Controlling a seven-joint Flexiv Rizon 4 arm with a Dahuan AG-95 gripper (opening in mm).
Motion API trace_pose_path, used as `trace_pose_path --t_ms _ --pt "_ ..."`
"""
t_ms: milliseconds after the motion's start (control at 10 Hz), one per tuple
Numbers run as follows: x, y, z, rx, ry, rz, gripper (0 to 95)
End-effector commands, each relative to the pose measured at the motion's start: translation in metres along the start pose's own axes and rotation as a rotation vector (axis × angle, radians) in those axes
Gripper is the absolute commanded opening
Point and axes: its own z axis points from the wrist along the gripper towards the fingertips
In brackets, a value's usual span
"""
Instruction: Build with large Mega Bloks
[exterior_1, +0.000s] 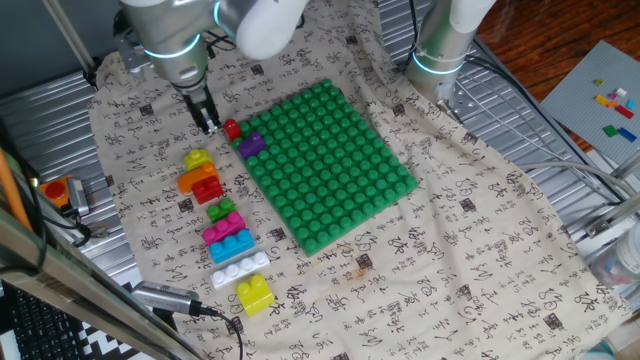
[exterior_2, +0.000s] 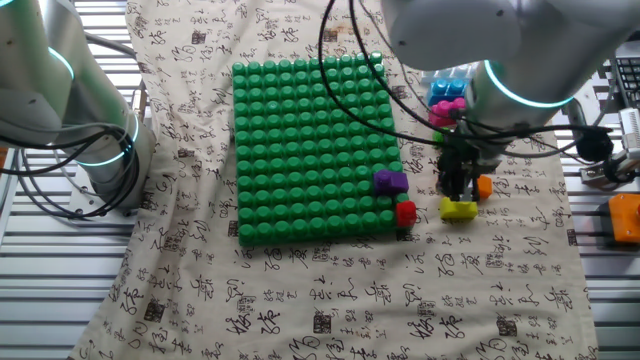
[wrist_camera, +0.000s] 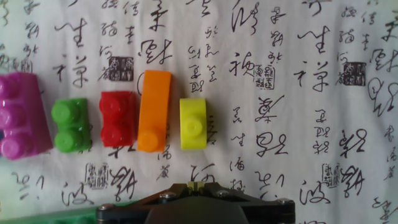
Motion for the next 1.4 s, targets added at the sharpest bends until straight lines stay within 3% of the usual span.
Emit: trace_pose_path --t_ms 100,400,800,1000,1200,1400 --pt "0.003 0.0 -0.001 0.003 -0.009 0.021 0.0" --pt "0.003 0.0 -0.001 -0.005 -0.036 0.039 0.0" --pt "0.003 0.0 -0.001 0.006 -0.035 0.055 0.0" --pt "-0.001 -0.002 0.0 0.007 -0.054 0.05 0.0" --pt "-0.023 -0.013 0.005 0.003 -0.062 0.035 38.0" --pt "-0.038 -0.015 0.009 -0.003 -0.056 0.036 38.0"
